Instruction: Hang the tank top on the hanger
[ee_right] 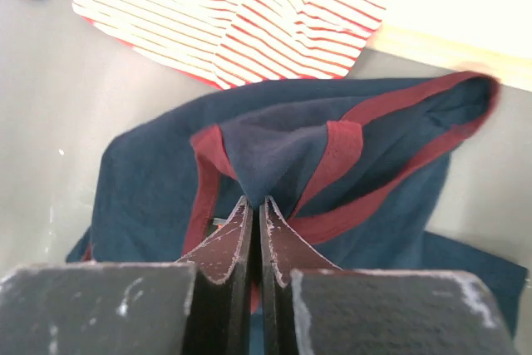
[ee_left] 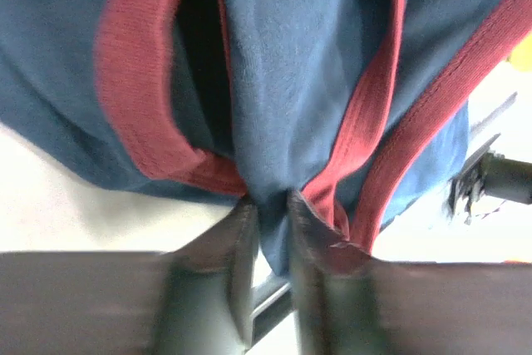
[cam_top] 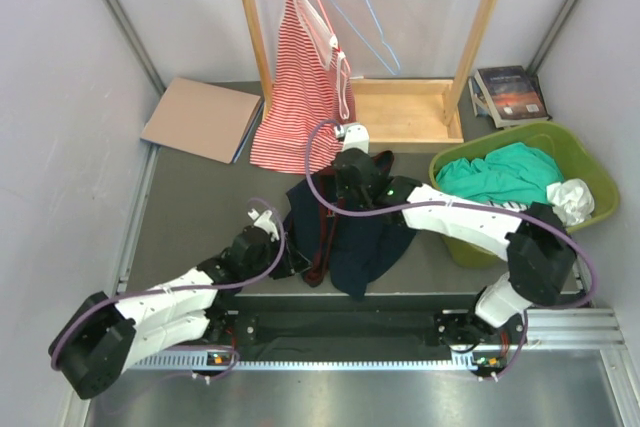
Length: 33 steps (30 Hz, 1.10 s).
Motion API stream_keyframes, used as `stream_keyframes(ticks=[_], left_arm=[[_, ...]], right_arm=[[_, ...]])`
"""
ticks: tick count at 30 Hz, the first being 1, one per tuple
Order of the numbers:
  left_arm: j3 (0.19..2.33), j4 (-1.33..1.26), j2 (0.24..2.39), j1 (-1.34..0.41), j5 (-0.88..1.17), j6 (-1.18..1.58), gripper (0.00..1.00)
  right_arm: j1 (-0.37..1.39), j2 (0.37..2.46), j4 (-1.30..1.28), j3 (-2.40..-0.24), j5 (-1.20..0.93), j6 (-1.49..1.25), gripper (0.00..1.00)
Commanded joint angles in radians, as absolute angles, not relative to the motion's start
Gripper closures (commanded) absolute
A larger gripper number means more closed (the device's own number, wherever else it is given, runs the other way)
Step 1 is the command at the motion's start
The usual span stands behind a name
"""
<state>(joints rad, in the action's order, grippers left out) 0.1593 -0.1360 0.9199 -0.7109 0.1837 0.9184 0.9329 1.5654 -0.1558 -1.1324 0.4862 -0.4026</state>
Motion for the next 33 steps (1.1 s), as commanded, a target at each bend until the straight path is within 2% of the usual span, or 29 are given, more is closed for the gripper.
stream_keyframes(ticks=[1,2,4,6,9,14,16,19,24,30,31,32,33], left_arm=[[0.195,-0.265,0.927,-0.752,0.152,0.939,0.83],[0.216,-0.265,0.928,-0.750,0.129,0.928,0.92],[0.261,-0.229,0.930,-0.752,0.062,0.896,1.00],[0.366,-0.157,0.949,-0.739,-0.024,0.812,1.00],[0.592,-0.023,1.004,-0.669,-0.043,0.691,1.00],[0.954,-0.005,1.130,-0.424,0.121,0.609,1.00],[1.088,0.057,1.196,-0.359,0.191,0.600,1.00],[1.170,0.055,1.212,-0.344,0.230,0.545,1.00],[1.073,0.040,1.088,-0.345,0.166,0.486,1.00],[0.726,0.112,0.917,-0.345,0.155,0.436,1.00],[0.645,0.112,0.901,-0.345,0.170,0.427,1.00],[0.611,0.120,0.881,-0.347,0.181,0.429,1.00],[0.583,0.109,0.874,-0.350,0.211,0.445,1.00]], right_arm=[[0.930,1.464,-0.192,-1.105,0.546,-0.394,1.00],[0.930,1.450,-0.199,-1.098,0.558,-0.394,1.00],[0.930,1.399,-0.218,-1.083,0.572,-0.390,1.00],[0.928,1.365,-0.236,-1.084,0.601,-0.373,1.00],[0.914,1.307,-0.256,-1.106,0.627,-0.330,1.00],[0.859,1.233,-0.288,-1.210,0.624,-0.247,1.00],[0.853,1.198,-0.313,-1.239,0.630,-0.220,1.00],[0.854,1.115,-0.290,-1.233,0.605,-0.206,1.00],[0.857,0.994,-0.252,-1.056,0.508,-0.262,1.00],[0.903,0.957,-0.278,-0.781,0.416,-0.428,1.00],[0.908,0.953,-0.282,-0.758,0.387,-0.454,0.96],[0.913,0.948,-0.284,-0.726,0.370,-0.457,0.73],[0.916,0.934,-0.291,-0.720,0.355,-0.456,0.58]])
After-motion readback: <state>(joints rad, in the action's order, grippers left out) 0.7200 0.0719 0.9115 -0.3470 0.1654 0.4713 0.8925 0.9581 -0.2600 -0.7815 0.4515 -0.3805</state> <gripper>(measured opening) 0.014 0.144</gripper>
